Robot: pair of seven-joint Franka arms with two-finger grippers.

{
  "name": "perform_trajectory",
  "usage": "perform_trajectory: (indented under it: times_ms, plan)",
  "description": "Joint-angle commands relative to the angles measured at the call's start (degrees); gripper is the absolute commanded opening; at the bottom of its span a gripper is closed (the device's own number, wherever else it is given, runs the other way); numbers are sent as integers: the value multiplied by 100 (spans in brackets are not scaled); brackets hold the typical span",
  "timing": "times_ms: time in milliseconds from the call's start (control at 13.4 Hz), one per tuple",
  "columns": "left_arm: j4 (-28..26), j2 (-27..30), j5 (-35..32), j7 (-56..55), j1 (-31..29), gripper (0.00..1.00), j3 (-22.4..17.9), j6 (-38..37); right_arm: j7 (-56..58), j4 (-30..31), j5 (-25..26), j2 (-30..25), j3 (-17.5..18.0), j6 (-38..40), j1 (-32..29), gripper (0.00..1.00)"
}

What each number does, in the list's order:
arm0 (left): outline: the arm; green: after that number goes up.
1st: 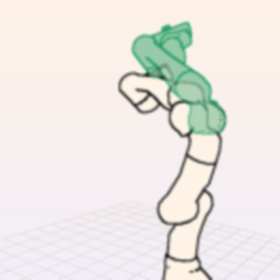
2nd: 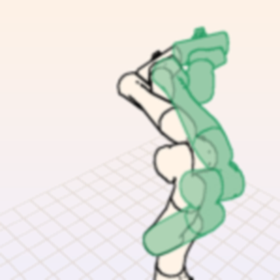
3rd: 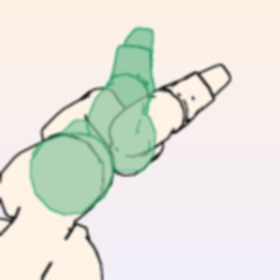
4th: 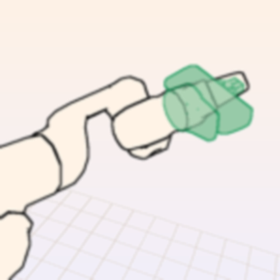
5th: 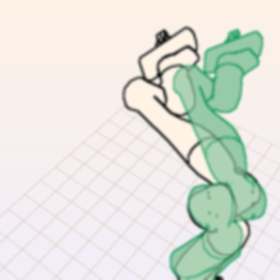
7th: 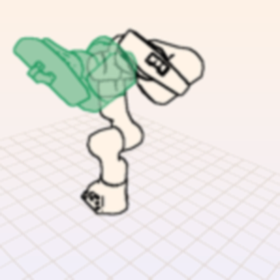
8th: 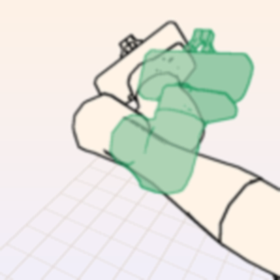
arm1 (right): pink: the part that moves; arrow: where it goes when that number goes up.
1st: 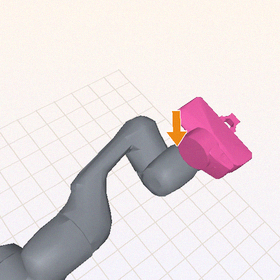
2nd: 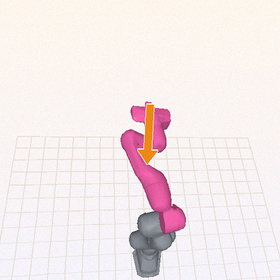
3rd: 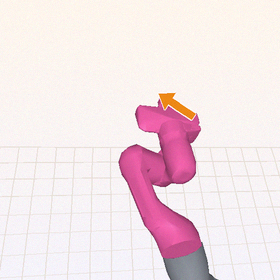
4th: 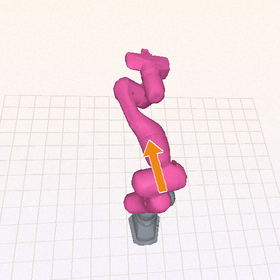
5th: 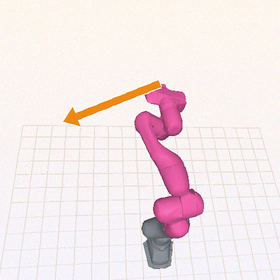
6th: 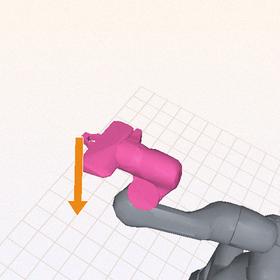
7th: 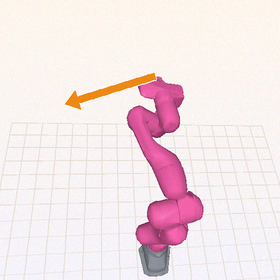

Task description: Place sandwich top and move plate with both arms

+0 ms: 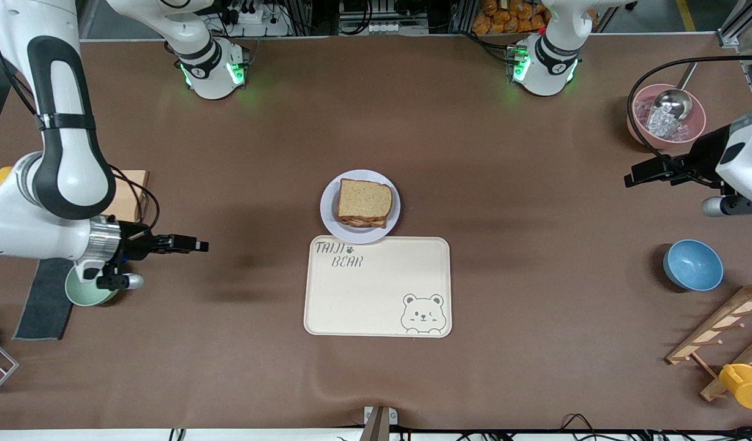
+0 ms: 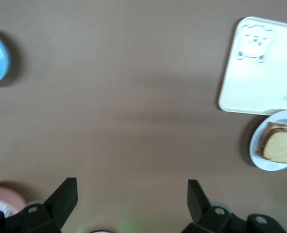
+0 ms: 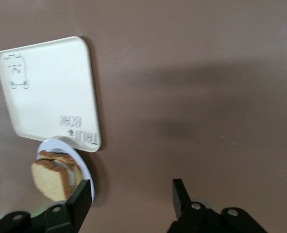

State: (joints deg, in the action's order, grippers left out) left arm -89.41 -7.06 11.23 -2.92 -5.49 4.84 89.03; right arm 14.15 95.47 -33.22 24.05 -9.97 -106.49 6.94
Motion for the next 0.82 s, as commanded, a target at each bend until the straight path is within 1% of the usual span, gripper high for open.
perform_trajectory:
  times_ms: [0, 149, 224, 299, 448, 597, 672, 747]
  plan:
    - [-444, 12, 518, 492, -66, 100, 43, 464, -79, -440, 526, -50, 66, 486, -289, 80]
    - [-857, 12, 1019, 861, -92, 100, 35, 842, -88, -705, 955, -50, 65, 691, -351, 83]
    - [-1025, 12, 1187, 933, -84, 100, 35, 1009, -79, -758, 1140, -102, 65, 691, -351, 96]
    - [-1218, -5, 1449, 977, -75, 100, 52, 1141, -44, -776, 1281, -207, 65, 682, -360, 100]
    - [-1683, -49, 2125, 1196, -48, 100, 87, 1449, -35, -776, 1763, -444, 74, 656, -378, 100]
    - [-2192, -93, 2732, 1730, -40, 100, 87, 1652, -52, -785, 2247, -769, 118, 647, -404, 100]
    - [-2404, -172, 2970, 2064, -31, 100, 87, 1757, -35, -802, 2449, -910, 188, 664, -500, 100]
    - [-2484, -373, 3138, 2441, -31, 100, 87, 1784, -26, -881, 2617, -1050, 293, 682, -622, 100]
